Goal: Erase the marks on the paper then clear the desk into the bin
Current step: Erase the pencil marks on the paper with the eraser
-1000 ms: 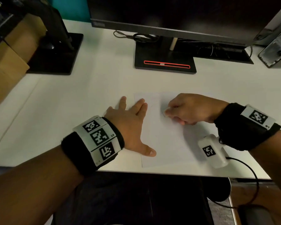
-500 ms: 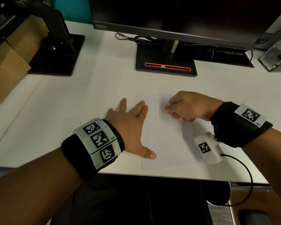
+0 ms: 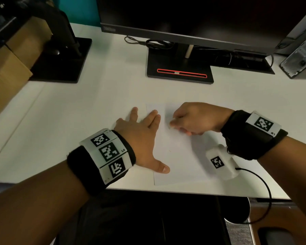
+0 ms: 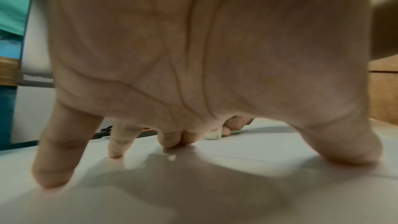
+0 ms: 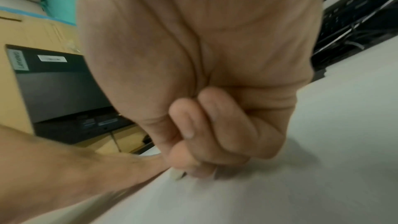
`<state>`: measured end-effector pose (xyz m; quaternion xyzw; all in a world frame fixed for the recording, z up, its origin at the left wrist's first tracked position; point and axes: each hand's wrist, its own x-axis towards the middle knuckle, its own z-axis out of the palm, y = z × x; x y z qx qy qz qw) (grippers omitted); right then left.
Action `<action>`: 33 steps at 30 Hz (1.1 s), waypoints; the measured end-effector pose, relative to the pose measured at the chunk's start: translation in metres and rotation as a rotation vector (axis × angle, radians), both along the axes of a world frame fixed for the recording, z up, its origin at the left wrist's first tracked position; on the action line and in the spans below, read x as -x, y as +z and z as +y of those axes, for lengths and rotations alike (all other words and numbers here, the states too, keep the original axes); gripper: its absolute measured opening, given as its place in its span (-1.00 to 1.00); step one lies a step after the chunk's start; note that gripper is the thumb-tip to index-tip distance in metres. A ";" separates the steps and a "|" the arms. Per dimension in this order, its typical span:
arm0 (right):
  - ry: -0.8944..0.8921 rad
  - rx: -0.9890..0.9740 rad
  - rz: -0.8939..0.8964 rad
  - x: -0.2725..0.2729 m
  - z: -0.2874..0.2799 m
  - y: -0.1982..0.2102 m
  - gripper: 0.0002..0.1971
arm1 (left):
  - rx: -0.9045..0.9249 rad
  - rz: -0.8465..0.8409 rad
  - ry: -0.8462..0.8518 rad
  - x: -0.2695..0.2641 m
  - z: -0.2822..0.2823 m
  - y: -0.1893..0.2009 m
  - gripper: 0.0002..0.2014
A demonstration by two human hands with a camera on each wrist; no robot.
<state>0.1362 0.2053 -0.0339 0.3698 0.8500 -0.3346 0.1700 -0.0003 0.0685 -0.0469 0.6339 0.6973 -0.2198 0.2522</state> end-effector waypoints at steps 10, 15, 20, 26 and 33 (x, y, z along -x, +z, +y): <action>0.012 -0.077 0.015 0.004 0.009 0.001 -0.61 | -0.016 0.029 -0.023 0.001 -0.001 -0.002 0.42; 0.152 -0.055 -0.010 0.012 -0.001 -0.002 -0.60 | -0.027 0.023 -0.021 0.001 -0.001 -0.002 0.42; 0.087 -0.120 0.004 0.017 0.016 0.002 -0.61 | -0.030 0.026 -0.030 0.000 -0.003 -0.001 0.41; 0.151 -0.085 -0.017 0.022 0.016 0.003 -0.61 | -0.046 -0.002 -0.019 0.001 -0.002 -0.001 0.43; 0.197 -0.009 -0.027 0.024 0.011 0.000 -0.62 | -0.062 -0.028 -0.001 0.002 -0.003 -0.002 0.47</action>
